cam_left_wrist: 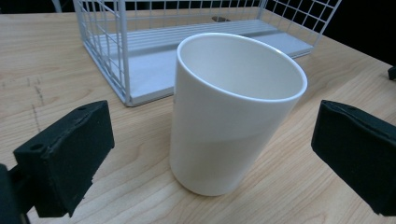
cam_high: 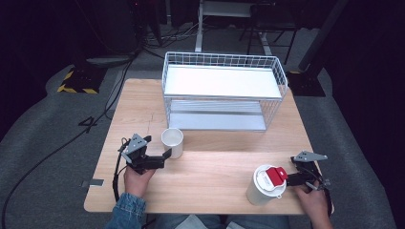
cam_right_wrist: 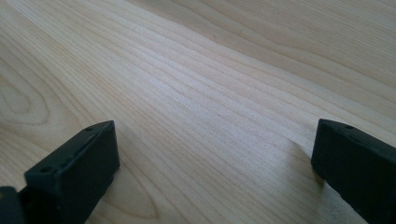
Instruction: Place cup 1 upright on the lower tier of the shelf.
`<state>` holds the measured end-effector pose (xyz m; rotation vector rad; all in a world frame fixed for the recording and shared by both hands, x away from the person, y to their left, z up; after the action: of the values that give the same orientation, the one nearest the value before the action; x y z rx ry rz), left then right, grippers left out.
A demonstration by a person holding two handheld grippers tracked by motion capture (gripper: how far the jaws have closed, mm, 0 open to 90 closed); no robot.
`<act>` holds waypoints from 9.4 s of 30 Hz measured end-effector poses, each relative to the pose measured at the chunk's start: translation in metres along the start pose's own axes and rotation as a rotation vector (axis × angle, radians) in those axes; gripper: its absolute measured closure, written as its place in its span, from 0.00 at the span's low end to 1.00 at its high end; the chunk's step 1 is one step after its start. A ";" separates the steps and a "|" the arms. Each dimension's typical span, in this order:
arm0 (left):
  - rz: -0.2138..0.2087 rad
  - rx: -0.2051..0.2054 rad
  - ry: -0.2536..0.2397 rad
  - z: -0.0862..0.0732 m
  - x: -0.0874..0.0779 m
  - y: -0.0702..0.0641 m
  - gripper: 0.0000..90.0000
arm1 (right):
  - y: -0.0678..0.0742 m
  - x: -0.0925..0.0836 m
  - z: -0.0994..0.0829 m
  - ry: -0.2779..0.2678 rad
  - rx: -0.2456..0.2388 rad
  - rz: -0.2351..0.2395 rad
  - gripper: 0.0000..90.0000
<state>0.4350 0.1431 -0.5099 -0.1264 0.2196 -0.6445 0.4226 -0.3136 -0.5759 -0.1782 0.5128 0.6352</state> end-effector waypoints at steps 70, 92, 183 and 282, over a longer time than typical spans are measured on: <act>-0.007 0.145 0.137 -0.018 0.044 -0.021 0.24 | -0.002 0.000 0.000 0.000 0.007 -0.018 0.01; -0.035 0.142 0.124 0.022 0.056 -0.047 0.24 | -0.002 0.000 0.000 0.000 0.012 -0.025 0.01; 0.108 0.079 0.051 0.023 0.237 -0.038 0.24 | -0.002 0.000 0.000 0.000 0.012 -0.029 0.01; 0.017 0.068 0.016 0.062 0.067 -0.044 0.14 | -0.002 0.002 0.001 0.001 0.016 -0.025 0.01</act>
<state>0.4766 0.0705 -0.4527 -0.0535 0.2136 -0.6351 0.4252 -0.3137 -0.5761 -0.1700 0.5160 0.6065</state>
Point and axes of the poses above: each handheld gripper's, and its own axes: x roughly forward along the jaws, z roughly out of its top, y roughly to its left, the point moved 10 cm from there along x, roughly forward along the jaws, and after that the axes turned 14 degrees about -y, right-handed, at the moved point
